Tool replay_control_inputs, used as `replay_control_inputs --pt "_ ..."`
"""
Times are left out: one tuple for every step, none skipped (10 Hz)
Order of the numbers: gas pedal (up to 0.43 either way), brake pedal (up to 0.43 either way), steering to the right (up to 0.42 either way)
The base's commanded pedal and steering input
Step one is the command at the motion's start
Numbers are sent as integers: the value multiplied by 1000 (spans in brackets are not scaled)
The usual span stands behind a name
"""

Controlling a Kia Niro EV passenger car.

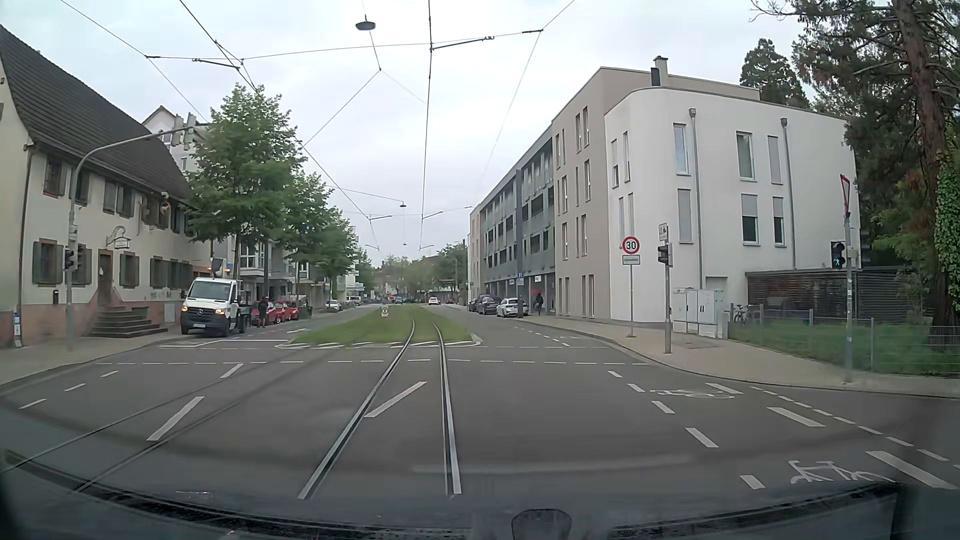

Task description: Follow the waypoints while adhering to traffic rules and regulations

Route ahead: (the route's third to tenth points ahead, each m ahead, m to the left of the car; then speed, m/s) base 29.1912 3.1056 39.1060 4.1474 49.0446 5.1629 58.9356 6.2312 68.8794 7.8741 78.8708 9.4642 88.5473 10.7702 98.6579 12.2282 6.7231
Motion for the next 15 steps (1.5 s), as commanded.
replay_control_inputs --pt "59 0 36" --pt "59 0 34" --pt "59 0 34" --pt "59 0 31" --pt "59 0 22" --pt "59 0 16" --pt "59 0 15" --pt "59 0 15" --pt "59 0 14" --pt "59 0 8" --pt "59 0 2" --pt "59 0 -1" --pt "59 0 -3" --pt "59 0 -6" --pt "59 0 -10"
